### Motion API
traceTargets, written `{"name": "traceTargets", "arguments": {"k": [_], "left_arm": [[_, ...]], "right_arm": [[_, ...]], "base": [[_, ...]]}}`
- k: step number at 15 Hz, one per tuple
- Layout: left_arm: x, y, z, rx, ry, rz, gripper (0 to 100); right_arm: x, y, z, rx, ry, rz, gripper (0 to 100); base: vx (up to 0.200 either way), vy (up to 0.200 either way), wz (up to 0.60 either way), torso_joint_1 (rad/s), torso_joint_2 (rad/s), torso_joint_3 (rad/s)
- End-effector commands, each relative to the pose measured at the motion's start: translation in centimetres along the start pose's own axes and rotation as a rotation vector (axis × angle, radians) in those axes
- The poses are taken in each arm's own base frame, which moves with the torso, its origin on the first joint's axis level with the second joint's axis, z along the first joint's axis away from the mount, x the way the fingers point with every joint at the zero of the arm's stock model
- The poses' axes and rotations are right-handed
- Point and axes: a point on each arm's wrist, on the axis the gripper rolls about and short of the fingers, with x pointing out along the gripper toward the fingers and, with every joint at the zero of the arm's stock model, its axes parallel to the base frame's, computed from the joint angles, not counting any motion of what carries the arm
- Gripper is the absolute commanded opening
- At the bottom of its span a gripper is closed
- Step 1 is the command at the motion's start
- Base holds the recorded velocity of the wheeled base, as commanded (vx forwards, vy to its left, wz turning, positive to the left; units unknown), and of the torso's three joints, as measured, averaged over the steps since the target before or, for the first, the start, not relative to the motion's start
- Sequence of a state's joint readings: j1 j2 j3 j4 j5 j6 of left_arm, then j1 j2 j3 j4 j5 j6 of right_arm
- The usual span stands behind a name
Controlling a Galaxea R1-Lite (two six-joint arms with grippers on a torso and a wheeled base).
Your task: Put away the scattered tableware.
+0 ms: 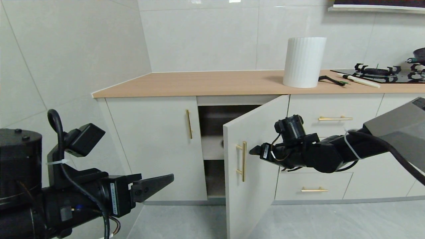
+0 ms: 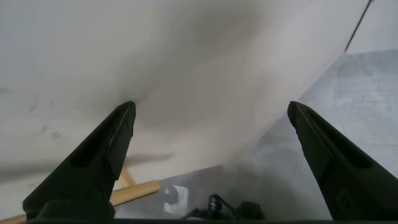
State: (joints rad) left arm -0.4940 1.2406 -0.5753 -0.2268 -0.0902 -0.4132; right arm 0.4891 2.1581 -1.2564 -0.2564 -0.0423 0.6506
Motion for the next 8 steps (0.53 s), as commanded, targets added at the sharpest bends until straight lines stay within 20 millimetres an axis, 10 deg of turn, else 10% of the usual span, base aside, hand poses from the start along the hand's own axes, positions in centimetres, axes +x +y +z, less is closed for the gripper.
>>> {"name": "traceTargets", "arguments": {"k": [1,8], "left_arm": [[0.08,0.0,0.02,-0.001,0.002,-0.001,100],[0.19,0.02,-0.02,-0.002,0.009,0.002,100]], "right_arm": [[1.19,-0.04,-0.26,0.017,0.003,-0.002,100],[1.91,0.11,-0.21,0.036,-0.001,0.003,100]], "base": [[0.0,0.0,0.0,0.0,0.0,0.0],[0.0,0.0,0.0,0.0,0.0,0.0]]}}
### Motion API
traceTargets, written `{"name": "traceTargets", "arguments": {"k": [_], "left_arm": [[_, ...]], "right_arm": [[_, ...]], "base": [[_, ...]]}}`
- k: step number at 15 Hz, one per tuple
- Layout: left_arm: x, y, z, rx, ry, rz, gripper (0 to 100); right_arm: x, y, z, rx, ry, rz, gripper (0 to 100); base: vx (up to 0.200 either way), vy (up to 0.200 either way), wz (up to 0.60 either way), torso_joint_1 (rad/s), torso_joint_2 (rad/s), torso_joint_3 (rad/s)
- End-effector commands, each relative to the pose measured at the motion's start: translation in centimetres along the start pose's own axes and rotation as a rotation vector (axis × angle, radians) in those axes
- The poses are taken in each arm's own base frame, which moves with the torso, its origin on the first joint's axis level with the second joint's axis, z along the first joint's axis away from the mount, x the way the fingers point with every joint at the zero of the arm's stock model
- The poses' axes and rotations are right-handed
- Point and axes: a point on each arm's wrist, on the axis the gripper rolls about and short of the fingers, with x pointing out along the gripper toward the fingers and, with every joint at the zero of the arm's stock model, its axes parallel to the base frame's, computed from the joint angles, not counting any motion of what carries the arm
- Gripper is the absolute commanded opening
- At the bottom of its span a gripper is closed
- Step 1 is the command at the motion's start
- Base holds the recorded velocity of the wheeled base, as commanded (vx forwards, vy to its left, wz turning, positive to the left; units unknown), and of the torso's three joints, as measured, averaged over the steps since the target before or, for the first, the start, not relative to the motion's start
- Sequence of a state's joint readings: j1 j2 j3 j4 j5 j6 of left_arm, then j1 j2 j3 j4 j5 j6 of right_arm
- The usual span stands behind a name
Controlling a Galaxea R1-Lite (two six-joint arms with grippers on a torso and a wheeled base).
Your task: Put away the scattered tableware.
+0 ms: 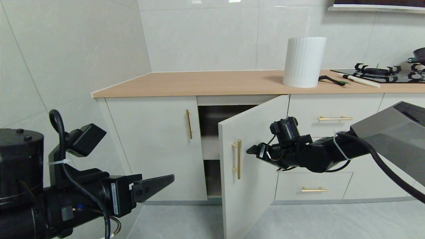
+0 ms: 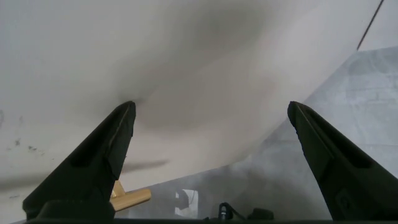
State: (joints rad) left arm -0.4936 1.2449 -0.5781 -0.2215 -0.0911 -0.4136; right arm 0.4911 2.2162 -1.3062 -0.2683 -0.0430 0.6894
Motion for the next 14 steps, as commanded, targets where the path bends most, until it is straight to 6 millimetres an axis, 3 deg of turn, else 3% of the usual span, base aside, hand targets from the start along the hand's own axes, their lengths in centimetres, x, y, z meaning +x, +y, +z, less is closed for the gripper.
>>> {"name": "traceTargets", "arguments": {"k": [1,9,14], "left_arm": [[0.2,0.1,0.0,-0.003,0.006,0.008,100],[0.5,0.4,0.0,-0.009,0.01,0.02,100],[0.4,0.3,0.1,-0.009,0.001,0.019,100]], "right_arm": [[0.2,0.0,-0.1,0.0,0.002,-0.002,100],[0.4,0.6,0.1,0.034,-0.009,0.014,100],[1.6,1.1,0.6,0.13,-0.036,0.025,100]], "base": [[0.2,0.0,0.0,0.002,0.01,-0.002],[0.2,0.0,0.0,0.004,0.01,0.003],[0.0,0.0,0.0,0.0,0.0,0.0]]}}
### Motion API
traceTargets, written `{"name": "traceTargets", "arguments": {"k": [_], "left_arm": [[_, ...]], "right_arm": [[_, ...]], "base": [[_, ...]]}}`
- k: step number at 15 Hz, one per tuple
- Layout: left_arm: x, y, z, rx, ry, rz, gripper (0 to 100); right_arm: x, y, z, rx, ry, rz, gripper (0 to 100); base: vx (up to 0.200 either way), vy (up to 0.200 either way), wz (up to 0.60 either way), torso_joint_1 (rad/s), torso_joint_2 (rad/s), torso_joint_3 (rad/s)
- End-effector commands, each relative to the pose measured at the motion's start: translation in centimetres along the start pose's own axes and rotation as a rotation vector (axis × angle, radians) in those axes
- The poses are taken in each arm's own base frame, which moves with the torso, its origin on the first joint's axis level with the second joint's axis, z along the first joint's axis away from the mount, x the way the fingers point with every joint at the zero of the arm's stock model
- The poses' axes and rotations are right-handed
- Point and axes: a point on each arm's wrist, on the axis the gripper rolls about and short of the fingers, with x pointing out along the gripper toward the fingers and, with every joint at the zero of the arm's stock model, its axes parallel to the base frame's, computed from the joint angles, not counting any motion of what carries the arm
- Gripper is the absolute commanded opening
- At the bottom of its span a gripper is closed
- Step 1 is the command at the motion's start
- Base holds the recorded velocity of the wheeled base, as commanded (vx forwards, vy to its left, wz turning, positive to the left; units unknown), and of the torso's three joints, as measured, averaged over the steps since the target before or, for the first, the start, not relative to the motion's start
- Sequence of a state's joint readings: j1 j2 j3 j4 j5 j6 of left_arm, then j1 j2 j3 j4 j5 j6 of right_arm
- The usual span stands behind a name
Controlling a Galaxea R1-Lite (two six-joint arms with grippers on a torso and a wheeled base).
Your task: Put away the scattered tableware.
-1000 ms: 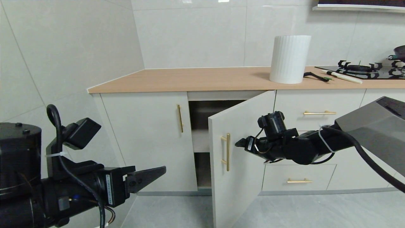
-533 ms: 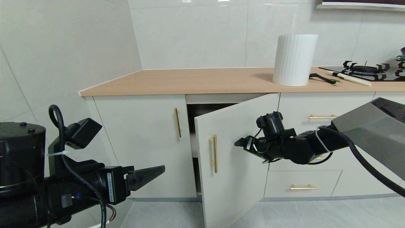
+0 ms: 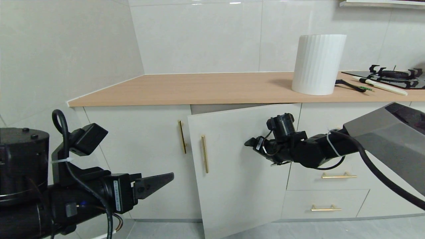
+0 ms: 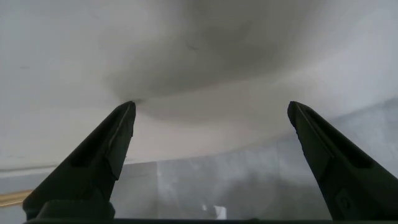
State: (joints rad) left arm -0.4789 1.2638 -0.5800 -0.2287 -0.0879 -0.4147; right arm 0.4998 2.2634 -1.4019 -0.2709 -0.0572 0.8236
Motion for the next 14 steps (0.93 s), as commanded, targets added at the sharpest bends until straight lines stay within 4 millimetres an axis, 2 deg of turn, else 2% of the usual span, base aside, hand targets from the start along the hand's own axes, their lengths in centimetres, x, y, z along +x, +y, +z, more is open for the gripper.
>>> {"name": "traceTargets", "arguments": {"k": [1,4,9,14], "left_arm": [[0.0,0.0,0.0,-0.001,-0.001,0.0,100],[0.0,0.0,0.0,-0.002,-0.002,0.001,100],[0.0,0.0,0.2,-0.003,-0.006,0.0,100],[0.0,-0.1,0.2,-0.003,-0.006,0.0,100]], "right_arm": [[0.4,0.0,-0.1,0.018,0.002,-0.001,100],[1.1,0.4,0.9,0.098,-0.052,-0.002,100],[3.4,-1.1,2.5,0.13,-0.181,-0.093,100],[3.7,-1.3,2.8,0.141,-0.216,-0.115,100]], "base": [[0.0,0.0,0.0,0.0,0.0,0.0],[0.0,0.0,0.0,0.0,0.0,0.0],[0.0,0.0,0.0,0.0,0.0,0.0],[0.0,0.0,0.0,0.0,0.0,0.0]]}}
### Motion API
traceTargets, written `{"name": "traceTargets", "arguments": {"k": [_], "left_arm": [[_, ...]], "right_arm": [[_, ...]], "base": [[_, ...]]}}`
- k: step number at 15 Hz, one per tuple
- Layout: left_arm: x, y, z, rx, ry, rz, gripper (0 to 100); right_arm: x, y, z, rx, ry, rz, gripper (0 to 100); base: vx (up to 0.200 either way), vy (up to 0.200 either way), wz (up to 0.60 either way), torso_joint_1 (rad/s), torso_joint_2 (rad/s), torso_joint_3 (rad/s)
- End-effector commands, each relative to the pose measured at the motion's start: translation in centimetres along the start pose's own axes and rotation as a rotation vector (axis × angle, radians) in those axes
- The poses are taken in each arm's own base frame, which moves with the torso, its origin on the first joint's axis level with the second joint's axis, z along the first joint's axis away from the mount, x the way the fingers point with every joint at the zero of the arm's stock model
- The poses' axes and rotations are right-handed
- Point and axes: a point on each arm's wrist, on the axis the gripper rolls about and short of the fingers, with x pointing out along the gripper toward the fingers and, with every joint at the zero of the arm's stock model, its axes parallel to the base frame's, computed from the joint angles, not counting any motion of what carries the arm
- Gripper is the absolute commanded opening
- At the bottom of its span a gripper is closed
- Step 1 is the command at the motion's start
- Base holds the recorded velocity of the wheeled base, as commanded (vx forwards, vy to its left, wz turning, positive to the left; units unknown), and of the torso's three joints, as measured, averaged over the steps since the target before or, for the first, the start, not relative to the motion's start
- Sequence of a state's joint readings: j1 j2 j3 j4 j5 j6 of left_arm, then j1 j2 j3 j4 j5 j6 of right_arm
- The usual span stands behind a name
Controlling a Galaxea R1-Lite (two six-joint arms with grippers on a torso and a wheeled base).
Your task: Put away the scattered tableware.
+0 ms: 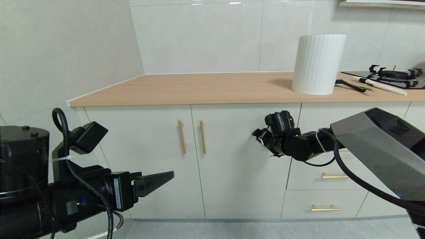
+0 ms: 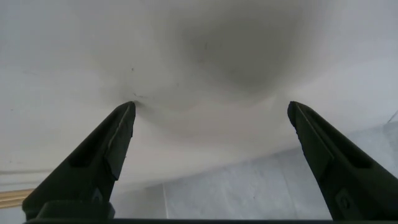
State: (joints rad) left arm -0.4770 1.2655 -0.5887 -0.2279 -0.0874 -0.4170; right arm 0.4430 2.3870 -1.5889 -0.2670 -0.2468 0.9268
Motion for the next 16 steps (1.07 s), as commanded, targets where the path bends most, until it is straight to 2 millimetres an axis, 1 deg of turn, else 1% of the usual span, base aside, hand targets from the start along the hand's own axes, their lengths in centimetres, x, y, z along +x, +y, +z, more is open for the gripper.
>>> {"name": "traceTargets", "arguments": {"k": [1,3,4,5,6,7,8,10,12,14,15,16], "left_arm": [[0.0,0.0,0.0,0.0,0.002,0.001,100],[0.1,0.0,0.0,0.0,0.002,0.001,100],[0.1,0.0,0.0,0.0,0.002,0.001,100],[0.0,0.0,0.0,0.0,0.0,0.0,100],[0.0,0.0,0.0,0.0,0.0,0.0,100],[-0.2,0.0,0.2,0.0,-0.011,0.0,100],[-0.5,-0.1,0.4,0.001,-0.028,-0.001,100],[-1.4,-0.2,0.8,0.019,-0.067,-0.014,100],[-2.5,-0.2,0.6,0.094,-0.101,-0.002,100],[-3.9,-0.3,0.8,0.131,-0.172,0.032,100],[-4.6,-0.4,1.0,0.131,-0.202,0.034,100],[-5.8,-0.4,0.8,0.132,-0.236,0.039,100]], "right_arm": [[0.2,-0.1,-0.1,0.0,0.0,-0.004,100],[0.0,0.0,0.1,0.003,-0.015,-0.005,100],[-0.4,0.2,0.3,0.002,-0.015,-0.005,100],[-2.1,0.6,0.7,-0.006,-0.004,0.002,100],[-2.7,0.6,0.8,-0.008,0.001,0.004,100],[-7.0,1.1,1.5,-0.033,0.049,0.062,100],[-9.8,1.2,2.2,-0.067,0.063,0.099,100],[-15.5,1.1,3.6,-0.135,0.035,0.157,100],[-21.0,0.0,4.7,-0.222,-0.016,0.194,100],[-27.8,-2.3,5.4,-0.286,-0.086,0.251,100],[-30.7,-3.9,5.3,-0.318,-0.117,0.274,100],[-34.1,-6.3,4.8,-0.396,-0.168,0.299,100]], "base": [[0.0,0.0,0.0,0.0,0.0,0.0],[0.0,0.0,0.0,0.0,0.0,0.0],[0.0,0.0,0.0,0.0,0.0,0.0],[0.0,0.0,0.0,0.0,0.0,0.0],[0.0,0.0,0.0,0.0,0.0,0.0],[0.0,0.0,0.0,0.0,0.0,0.0],[0.0,0.0,0.0,0.0,0.0,0.0],[0.0,0.0,0.0,0.0,0.0,0.0],[0.0,0.0,0.0,0.0,0.0,0.0],[0.0,0.0,0.0,0.0,0.0,0.0],[0.0,0.0,0.0,0.0,0.0,0.0],[0.0,0.0,0.0,0.0,0.0,0.0]]}}
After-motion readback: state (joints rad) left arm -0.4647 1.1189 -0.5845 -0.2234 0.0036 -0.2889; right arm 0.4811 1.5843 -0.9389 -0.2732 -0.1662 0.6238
